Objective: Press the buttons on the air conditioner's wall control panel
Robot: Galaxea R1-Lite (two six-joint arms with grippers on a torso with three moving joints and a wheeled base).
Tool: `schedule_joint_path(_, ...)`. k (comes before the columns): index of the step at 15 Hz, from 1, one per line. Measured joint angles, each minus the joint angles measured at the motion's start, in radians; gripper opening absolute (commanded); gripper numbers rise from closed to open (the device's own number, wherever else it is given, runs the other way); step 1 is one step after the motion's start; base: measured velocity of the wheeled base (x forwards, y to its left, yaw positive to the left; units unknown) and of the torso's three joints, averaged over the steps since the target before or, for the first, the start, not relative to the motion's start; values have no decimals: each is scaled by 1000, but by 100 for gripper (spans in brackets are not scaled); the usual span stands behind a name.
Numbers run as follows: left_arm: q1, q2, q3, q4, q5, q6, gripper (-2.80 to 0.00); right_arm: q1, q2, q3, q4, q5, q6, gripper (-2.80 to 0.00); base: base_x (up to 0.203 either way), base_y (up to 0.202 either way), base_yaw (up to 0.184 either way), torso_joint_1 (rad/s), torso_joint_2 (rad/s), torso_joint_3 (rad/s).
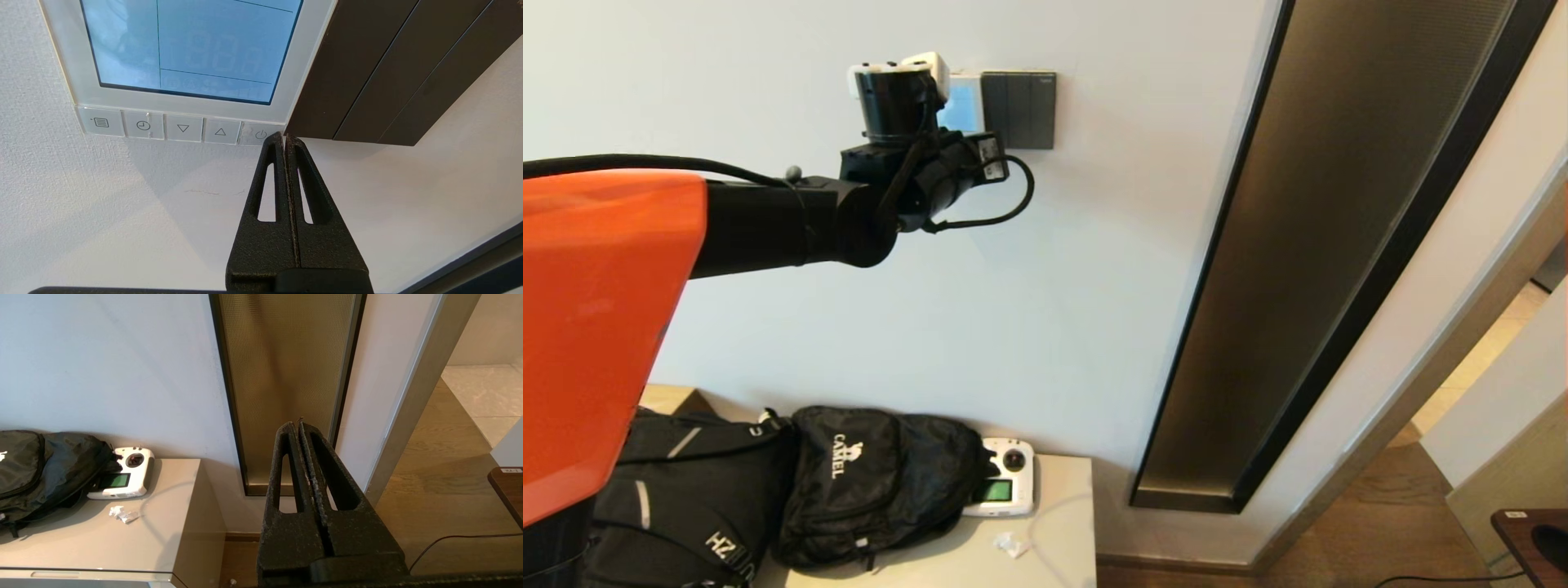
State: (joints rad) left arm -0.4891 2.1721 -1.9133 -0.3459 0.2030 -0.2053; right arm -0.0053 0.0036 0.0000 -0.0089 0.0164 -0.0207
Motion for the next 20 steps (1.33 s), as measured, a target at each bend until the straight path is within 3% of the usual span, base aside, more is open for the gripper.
schedule_joint_path(5, -11, -73, 94, -30, 1, -2, -280, 0, 0, 0, 0, 0, 0, -280, 0, 0, 0, 0, 0, 0)
schedule_joint_path(9, -43, -221, 287, -100, 0, 5, -280, 0, 0, 0, 0, 0, 0, -280, 0, 0, 0, 0, 0, 0)
schedule_joint_path(15, -31, -579, 730, -124, 1, 6, -280, 1, 0, 0, 0, 0, 0, -280, 0, 0, 0, 0, 0, 0)
schedule_joint_path(20, 100, -999, 1138, -109, 27, 62, -280, 1, 0, 0, 0, 0, 0, -280, 0, 0, 0, 0, 0, 0)
